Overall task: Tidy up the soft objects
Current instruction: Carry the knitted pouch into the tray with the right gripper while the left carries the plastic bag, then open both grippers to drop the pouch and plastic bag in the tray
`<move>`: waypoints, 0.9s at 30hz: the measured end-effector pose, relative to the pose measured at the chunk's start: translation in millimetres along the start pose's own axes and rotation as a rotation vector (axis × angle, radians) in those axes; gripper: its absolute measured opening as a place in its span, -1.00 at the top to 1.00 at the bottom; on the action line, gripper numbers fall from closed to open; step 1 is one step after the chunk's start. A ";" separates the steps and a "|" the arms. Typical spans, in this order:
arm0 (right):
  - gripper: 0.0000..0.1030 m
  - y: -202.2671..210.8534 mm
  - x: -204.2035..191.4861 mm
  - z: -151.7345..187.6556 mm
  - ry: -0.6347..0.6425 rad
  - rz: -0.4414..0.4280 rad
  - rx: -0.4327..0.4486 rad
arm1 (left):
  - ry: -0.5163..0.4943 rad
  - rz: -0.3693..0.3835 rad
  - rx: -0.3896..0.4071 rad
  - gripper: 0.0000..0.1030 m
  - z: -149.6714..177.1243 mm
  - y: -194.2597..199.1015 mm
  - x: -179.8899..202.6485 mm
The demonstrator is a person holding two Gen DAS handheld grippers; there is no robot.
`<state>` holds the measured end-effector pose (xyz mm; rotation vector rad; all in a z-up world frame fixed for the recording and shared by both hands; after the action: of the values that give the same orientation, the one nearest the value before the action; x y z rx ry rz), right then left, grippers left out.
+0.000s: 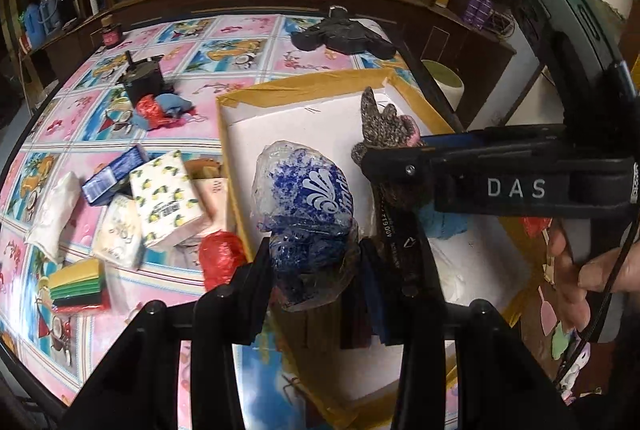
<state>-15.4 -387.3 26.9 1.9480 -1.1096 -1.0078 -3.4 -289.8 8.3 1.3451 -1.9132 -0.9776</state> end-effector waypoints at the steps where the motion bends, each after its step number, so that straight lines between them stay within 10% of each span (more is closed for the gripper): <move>1: 0.02 -0.3 5.7 -1.2 -0.008 0.003 0.002 | -0.005 0.008 -0.011 0.20 -0.5 -5.8 5.9; 27: 0.02 -33.7 53.7 -1.4 -0.051 0.032 -0.066 | -0.021 -0.003 -0.058 0.16 -2.7 -48.1 35.1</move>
<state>16.8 -421.1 -16.0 1.8562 -1.1179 -1.0687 12.4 -334.2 -28.3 1.3096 -1.8851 -1.0444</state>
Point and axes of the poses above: each gripper's, at about its wrist camera, not at the fingertips, and y roughly against the way its jaws point, x to its right, z to its underside, the point moved 8 cm from there along -y, roughly the way its jaws point, and after that the axes turned 5 degrees about -z, right-handed, at the moved point
